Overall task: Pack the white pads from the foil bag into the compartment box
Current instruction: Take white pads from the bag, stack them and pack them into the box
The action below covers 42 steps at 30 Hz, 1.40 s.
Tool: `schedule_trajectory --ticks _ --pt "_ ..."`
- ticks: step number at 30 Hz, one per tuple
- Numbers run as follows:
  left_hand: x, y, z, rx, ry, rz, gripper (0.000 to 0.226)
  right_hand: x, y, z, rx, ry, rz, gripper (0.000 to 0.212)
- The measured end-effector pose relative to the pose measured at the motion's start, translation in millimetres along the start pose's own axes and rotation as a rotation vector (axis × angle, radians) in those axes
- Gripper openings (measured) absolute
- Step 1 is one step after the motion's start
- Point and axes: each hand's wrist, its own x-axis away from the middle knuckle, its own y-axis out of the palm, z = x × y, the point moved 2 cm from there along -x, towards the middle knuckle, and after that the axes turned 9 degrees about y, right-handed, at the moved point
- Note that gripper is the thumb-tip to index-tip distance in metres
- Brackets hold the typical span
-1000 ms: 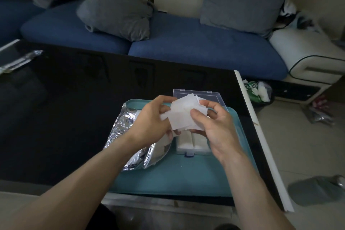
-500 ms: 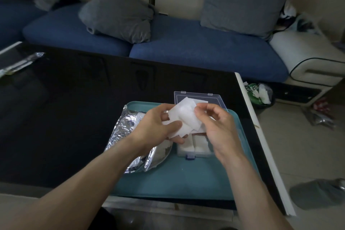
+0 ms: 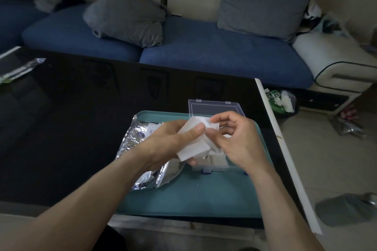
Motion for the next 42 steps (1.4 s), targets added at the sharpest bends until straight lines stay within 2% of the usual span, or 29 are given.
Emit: schedule_trajectory --ticks 3,7,9,12,16,19,21,24,27,30,32,35,39,42 --pt "-3.7 -1.7 -4.5 -0.053 -0.023 0.089 0.026 0.7 1.6 -0.4 -0.004 -0.025 0.014 0.015" --pt "-4.3 -4.5 -1.4 0.123 -0.105 0.062 0.051 -0.8 -3.3 0.4 -0.032 0.005 0.027 0.014" --pt "-3.5 -3.3 -2.2 0.139 -0.145 0.034 0.052 0.1 -2.5 -0.6 -0.028 0.013 0.020 0.015" --pt "-3.1 1.5 -4.1 0.099 -0.118 -0.004 0.029 2.7 -0.9 -2.8 -0.006 0.018 -0.028 0.025" --pt "-2.9 2.3 -6.2 0.101 -0.042 0.078 0.029 2.1 -3.1 -1.2 -0.012 0.178 -0.087 0.047" --pt "-5.2 -0.5 -8.0 0.139 -0.046 0.129 0.041 2.6 -5.4 -0.7 -0.040 0.261 -0.095 0.036" --pt "-4.2 -0.7 -6.5 0.130 -0.064 0.088 0.049 3.7 -5.4 -2.3 -0.050 0.235 -0.126 0.029" --pt "-0.1 0.1 -1.1 0.109 -0.105 -0.004 0.046 4.6 -4.8 -5.9 -0.156 0.166 -0.168 0.021" --pt "1.2 7.4 0.3 0.247 -0.113 -0.091 0.044 5.4 -1.8 -8.4 -0.209 0.107 -0.157 0.017" --pt "-0.5 14.4 -2.8 0.425 -0.135 -0.087 0.036 4.8 0.1 -7.3 -0.078 0.021 -0.102 0.018" --pt "-0.4 17.3 -2.8 0.449 -0.121 -0.112 0.035 4.8 0.4 -7.2 0.022 -0.015 -0.100 0.021" --pt "-0.3 18.8 -0.8 0.458 -0.132 -0.096 0.041 4.8 -0.7 -7.3 0.031 -0.033 -0.082 0.024" --pt "1.0 18.4 2.3 0.415 -0.154 -0.095 0.038 6.6 -0.8 -8.4 0.069 -0.070 -0.066 0.002" --pt "0.4 15.7 2.3 0.435 -0.176 -0.111 0.044 5.6 -4.1 -6.7 0.043 -0.055 0.017 0.001"
